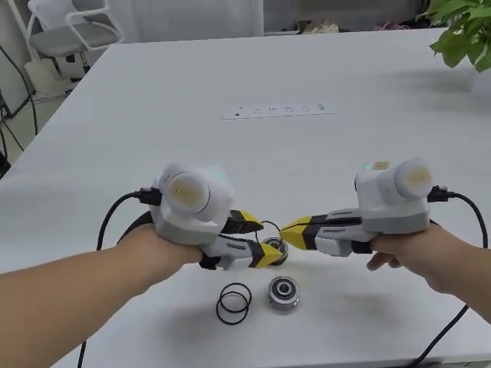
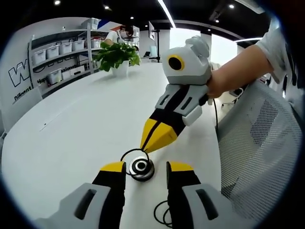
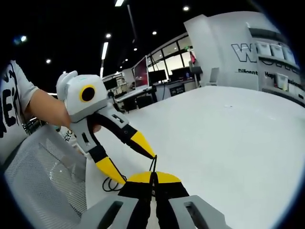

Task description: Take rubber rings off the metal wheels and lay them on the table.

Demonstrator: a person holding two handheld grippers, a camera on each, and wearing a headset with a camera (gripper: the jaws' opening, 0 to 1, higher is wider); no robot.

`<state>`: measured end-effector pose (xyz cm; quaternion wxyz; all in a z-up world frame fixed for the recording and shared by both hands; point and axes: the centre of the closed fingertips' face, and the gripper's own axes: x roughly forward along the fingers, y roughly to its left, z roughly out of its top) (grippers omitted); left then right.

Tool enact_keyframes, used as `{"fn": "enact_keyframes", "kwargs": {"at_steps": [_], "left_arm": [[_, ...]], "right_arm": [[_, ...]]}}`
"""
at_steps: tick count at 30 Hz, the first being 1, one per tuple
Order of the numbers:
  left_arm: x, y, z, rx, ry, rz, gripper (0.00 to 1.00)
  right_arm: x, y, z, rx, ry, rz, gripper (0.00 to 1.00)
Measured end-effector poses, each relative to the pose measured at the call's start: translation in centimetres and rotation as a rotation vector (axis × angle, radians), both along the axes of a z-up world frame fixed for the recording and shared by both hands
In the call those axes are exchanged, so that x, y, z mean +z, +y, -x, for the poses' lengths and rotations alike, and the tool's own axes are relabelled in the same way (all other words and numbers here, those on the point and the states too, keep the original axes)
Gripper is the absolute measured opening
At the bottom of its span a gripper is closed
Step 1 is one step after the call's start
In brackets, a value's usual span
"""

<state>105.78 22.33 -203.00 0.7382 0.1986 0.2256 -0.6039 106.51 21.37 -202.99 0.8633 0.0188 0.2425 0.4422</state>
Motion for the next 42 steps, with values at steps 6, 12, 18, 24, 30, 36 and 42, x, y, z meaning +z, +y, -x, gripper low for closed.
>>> {"fn": "enact_keyframes", "kwargs": {"at_steps": [6, 12, 18, 24, 30, 36, 42], "left_arm": [[1.4, 1.0, 0.7, -0.010, -0.012, 0.033, 0.35], [2.7, 2.5, 0.8, 0.008, -0.019, 0.059, 0.40], [3.6, 4.3, 1.2, 0.032, -0.024, 0.082, 0.48], [4.4, 6.0, 2.0, 0.041, -0.032, 0.089, 0.55], [4.8, 7.6, 2.2, 0.055, -0.059, 0.091, 0.64], [4.9, 9.2, 2.7, 0.067, -0.066, 0.084, 0.71], [5.3, 10.3, 3.1, 0.082, -0.069, 0.097, 0.75]], "right_arm": [[0.6, 0.2, 0.3, 0.001, -0.002, -0.012, 0.00], [1.0, 0.6, 0.6, 0.013, -0.004, -0.018, 0.00], [1.6, 0.9, 1.0, 0.024, -0.005, -0.024, 0.00], [2.1, 1.3, 1.3, 0.029, -0.008, -0.027, 0.00], [2.5, 2.0, 1.8, 0.040, -0.006, -0.025, 0.00], [2.7, 3.0, 2.1, 0.061, -0.008, -0.023, 0.00], [2.4, 4.0, 2.5, 0.084, 0.002, -0.020, 0.00]]}}
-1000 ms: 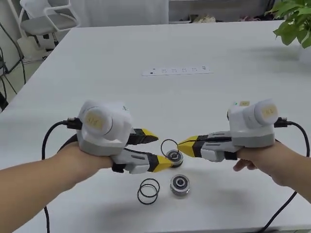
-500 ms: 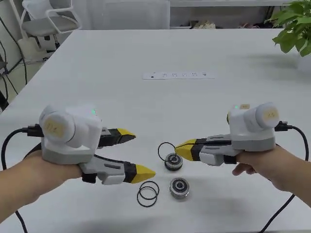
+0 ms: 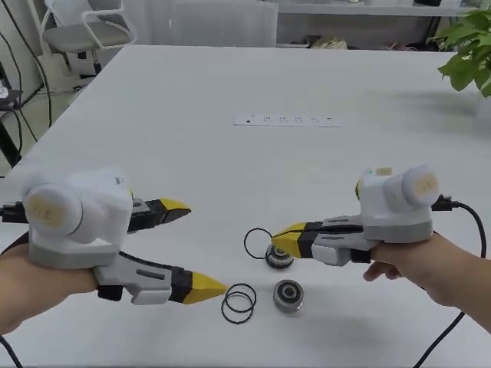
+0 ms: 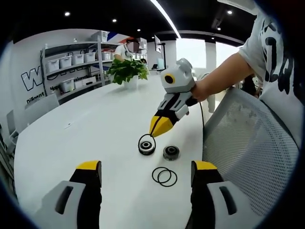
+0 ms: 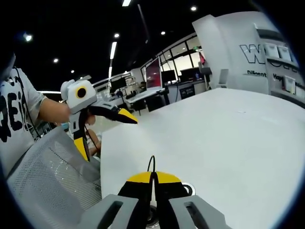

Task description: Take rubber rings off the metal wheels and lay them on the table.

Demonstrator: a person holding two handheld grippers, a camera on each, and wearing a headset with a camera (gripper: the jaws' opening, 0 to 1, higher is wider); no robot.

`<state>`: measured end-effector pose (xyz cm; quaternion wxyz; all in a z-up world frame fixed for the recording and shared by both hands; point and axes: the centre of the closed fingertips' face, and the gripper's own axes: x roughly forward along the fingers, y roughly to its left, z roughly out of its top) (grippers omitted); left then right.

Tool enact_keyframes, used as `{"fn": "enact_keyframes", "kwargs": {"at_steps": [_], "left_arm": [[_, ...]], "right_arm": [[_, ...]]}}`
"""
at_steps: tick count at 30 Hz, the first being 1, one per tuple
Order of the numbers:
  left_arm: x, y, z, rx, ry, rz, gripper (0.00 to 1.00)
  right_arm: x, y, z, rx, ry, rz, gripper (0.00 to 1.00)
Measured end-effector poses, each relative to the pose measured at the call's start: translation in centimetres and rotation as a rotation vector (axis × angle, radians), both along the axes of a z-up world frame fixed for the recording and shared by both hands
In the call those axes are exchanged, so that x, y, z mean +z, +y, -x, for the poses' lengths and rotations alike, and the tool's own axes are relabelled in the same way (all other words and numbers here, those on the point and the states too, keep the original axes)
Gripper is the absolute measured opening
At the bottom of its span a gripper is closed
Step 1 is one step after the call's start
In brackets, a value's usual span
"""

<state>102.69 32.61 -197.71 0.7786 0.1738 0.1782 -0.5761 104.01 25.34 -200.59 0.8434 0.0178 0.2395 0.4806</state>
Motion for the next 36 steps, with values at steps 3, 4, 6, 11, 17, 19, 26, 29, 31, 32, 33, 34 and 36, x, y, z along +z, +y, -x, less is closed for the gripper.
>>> {"fn": "enact_keyframes", "kwargs": {"at_steps": [3, 4, 6, 11, 17, 19, 26, 29, 31, 32, 33, 34, 36], "left_arm": [[0.0, 0.4, 0.1, 0.011, 0.000, 0.003, 0.78], [0.0, 0.6, 0.1, 0.014, 0.001, 0.005, 0.78], [-0.1, 1.0, 0.3, 0.021, 0.003, 0.004, 0.79], [-0.3, 1.9, 0.4, 0.036, -0.001, -0.005, 0.83], [-0.3, 2.8, 0.2, 0.064, 0.000, -0.004, 0.85], [-0.3, 3.1, 0.2, 0.069, 0.001, -0.005, 0.85], [-0.7, 3.7, 0.4, 0.086, 0.017, -0.007, 0.85], [-0.8, 3.8, 0.3, 0.087, 0.012, -0.014, 0.85], [-0.7, 3.8, 0.3, 0.085, 0.012, -0.014, 0.85], [-0.7, 3.8, 0.3, 0.087, 0.011, -0.012, 0.85], [-0.7, 3.8, 0.2, 0.087, 0.012, -0.011, 0.85], [-0.7, 3.7, 0.2, 0.087, 0.013, -0.009, 0.85], [-0.8, 3.7, 0.2, 0.087, 0.015, -0.009, 0.85]], "right_arm": [[-0.2, 0.3, 0.1, 0.011, 0.007, 0.001, 0.00], [-0.3, 0.5, 0.2, 0.014, 0.010, 0.001, 0.00], [-0.5, 0.8, 0.3, 0.022, 0.015, 0.002, 0.00], [-1.3, 1.5, 0.5, 0.046, 0.035, 0.009, 0.00], [-2.3, 2.3, 0.8, 0.071, 0.069, 0.011, 0.00], [-2.7, 2.5, 1.1, 0.081, 0.087, 0.012, 0.00], [-3.5, 3.1, 1.6, 0.103, 0.136, 0.015, 0.00], [-3.8, 3.2, 1.9, 0.107, 0.160, 0.021, 0.00], [-4.3, 3.0, 2.1, 0.111, 0.179, 0.038, 0.00], [-4.5, 2.9, 2.2, 0.112, 0.185, 0.045, 0.00], [-4.6, 2.8, 2.2, 0.112, 0.188, 0.049, 0.00], [-4.7, 2.6, 2.2, 0.109, 0.198, 0.054, 0.00], [-4.8, 2.5, 2.3, 0.105, 0.204, 0.058, 0.00]]}}
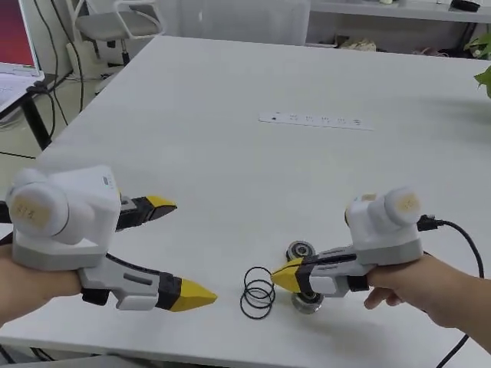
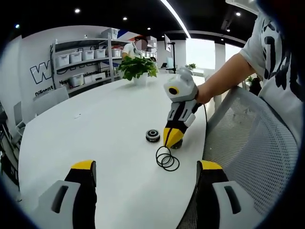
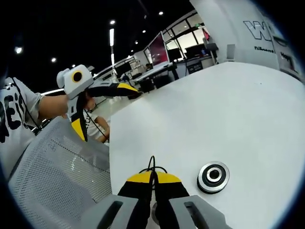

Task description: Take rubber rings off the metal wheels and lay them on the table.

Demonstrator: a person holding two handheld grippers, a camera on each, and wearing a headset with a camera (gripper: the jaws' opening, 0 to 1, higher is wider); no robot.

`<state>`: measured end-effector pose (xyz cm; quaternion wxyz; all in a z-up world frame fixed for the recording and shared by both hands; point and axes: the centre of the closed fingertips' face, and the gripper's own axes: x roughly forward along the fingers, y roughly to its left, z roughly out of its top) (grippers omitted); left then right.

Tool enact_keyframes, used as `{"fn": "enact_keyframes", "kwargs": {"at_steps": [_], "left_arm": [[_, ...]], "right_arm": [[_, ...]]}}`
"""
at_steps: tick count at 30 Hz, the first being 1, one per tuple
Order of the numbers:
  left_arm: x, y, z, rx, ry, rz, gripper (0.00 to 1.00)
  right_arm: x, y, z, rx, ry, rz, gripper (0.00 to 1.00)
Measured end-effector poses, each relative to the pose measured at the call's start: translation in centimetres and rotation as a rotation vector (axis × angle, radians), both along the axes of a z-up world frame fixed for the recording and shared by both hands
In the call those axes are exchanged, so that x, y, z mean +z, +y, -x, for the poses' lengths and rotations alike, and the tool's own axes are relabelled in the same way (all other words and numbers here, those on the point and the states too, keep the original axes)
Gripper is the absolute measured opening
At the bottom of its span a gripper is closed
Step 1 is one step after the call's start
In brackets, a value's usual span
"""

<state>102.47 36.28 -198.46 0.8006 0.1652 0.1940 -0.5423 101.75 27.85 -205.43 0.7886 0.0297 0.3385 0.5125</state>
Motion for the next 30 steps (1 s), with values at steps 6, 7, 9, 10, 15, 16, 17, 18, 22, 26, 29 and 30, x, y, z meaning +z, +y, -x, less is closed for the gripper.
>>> {"fn": "enact_keyframes", "kwargs": {"at_steps": [6, 7, 9, 10, 15, 16, 17, 18, 22, 26, 29, 30], "left_arm": [[-0.4, -0.2, 0.1, -0.005, 0.012, -0.005, 0.84], [-0.4, -0.2, 0.1, -0.006, 0.014, -0.005, 0.84], [-0.4, -0.2, 0.0, -0.007, 0.013, -0.008, 0.84], [-0.4, -0.2, 0.0, -0.007, 0.013, -0.008, 0.84], [-0.3, -0.2, -0.2, -0.007, 0.009, -0.014, 0.84], [-0.3, -0.2, -0.2, -0.007, 0.009, -0.015, 0.84], [-0.3, -0.2, -0.3, -0.006, 0.009, -0.014, 0.84], [-0.3, -0.2, -0.3, -0.005, 0.010, -0.014, 0.84], [-0.2, -0.3, -0.4, -0.005, 0.013, -0.014, 0.83], [-0.2, -0.5, -0.5, -0.010, 0.018, -0.015, 0.82], [-0.3, -0.8, -0.6, -0.012, 0.023, -0.017, 0.82], [-0.3, -0.9, -0.6, -0.013, 0.024, -0.018, 0.82]], "right_arm": [[-0.6, -0.3, 0.0, 0.003, -0.014, 0.044, 0.00], [-0.7, -0.3, 0.0, 0.002, -0.018, 0.047, 0.00], [-0.8, -0.4, -0.2, 0.001, -0.031, 0.058, 0.03], [-0.8, -0.4, -0.2, 0.000, -0.036, 0.061, 0.06], [-0.6, -0.8, -0.7, -0.013, -0.062, 0.077, 0.11], [-0.5, -0.9, -0.8, -0.017, -0.069, 0.076, 0.13], [-0.4, -1.0, -1.0, -0.020, -0.073, 0.075, 0.14], [-0.4, -1.1, -1.0, -0.024, -0.074, 0.074, 0.15], [0.2, -1.6, -1.5, -0.045, -0.091, 0.064, 0.16], [0.9, -2.2, -2.0, -0.070, -0.105, 0.045, 0.18], [1.3, -2.7, -2.4, -0.086, -0.116, 0.037, 0.19], [1.4, -2.8, -2.4, -0.088, -0.118, 0.036, 0.19]]}}
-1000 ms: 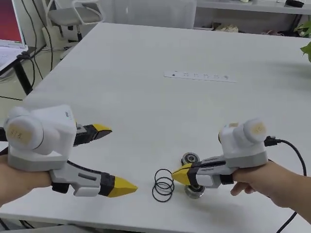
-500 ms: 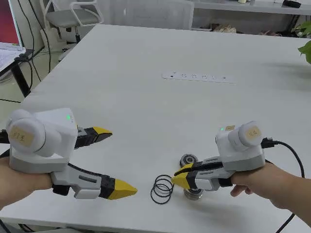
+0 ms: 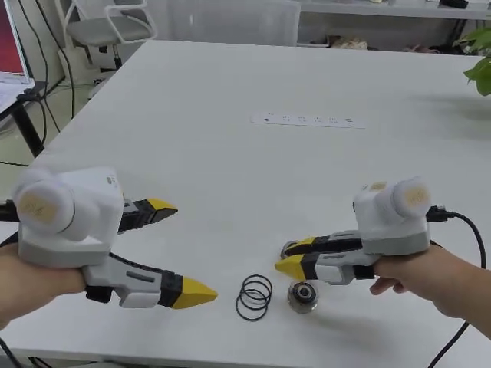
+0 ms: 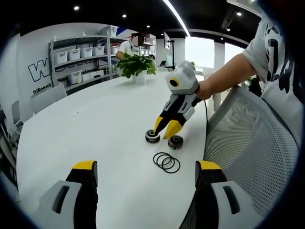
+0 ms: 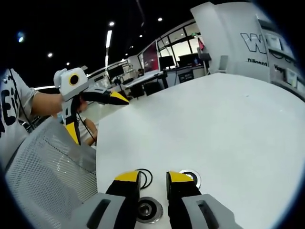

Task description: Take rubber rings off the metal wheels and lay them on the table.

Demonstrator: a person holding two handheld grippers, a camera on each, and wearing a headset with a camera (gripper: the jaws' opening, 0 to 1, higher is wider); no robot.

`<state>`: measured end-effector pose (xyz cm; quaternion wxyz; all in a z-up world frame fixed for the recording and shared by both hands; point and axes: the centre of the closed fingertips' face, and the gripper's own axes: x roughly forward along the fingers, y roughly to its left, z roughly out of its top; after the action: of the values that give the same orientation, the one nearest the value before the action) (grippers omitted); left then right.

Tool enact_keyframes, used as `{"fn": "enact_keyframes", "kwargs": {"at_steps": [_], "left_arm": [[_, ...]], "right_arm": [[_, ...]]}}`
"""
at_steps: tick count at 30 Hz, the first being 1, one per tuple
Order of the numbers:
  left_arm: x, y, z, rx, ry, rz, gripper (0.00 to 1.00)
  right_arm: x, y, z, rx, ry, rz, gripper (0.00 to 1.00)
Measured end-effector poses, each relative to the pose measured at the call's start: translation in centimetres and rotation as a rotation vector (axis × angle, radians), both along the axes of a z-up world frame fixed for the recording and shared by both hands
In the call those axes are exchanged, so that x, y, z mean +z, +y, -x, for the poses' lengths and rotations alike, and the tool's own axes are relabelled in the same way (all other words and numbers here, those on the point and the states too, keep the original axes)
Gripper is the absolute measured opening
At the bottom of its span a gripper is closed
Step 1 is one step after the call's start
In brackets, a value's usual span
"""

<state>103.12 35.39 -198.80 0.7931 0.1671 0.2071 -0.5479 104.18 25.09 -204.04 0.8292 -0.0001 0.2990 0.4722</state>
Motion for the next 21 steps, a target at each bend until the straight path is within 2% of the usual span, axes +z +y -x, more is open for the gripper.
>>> {"fn": "enact_keyframes", "kwargs": {"at_steps": [7, 21], "left_arm": [[0.0, -0.9, -0.6, -0.017, 0.008, -0.009, 0.81], [-0.1, -3.4, -2.6, -0.038, 0.027, -0.001, 0.78]], "right_arm": [[0.5, -1.6, -0.9, -0.040, -0.017, -0.010, 0.20], [0.2, -4.0, -2.1, -0.097, -0.023, -0.013, 0.22]]}}
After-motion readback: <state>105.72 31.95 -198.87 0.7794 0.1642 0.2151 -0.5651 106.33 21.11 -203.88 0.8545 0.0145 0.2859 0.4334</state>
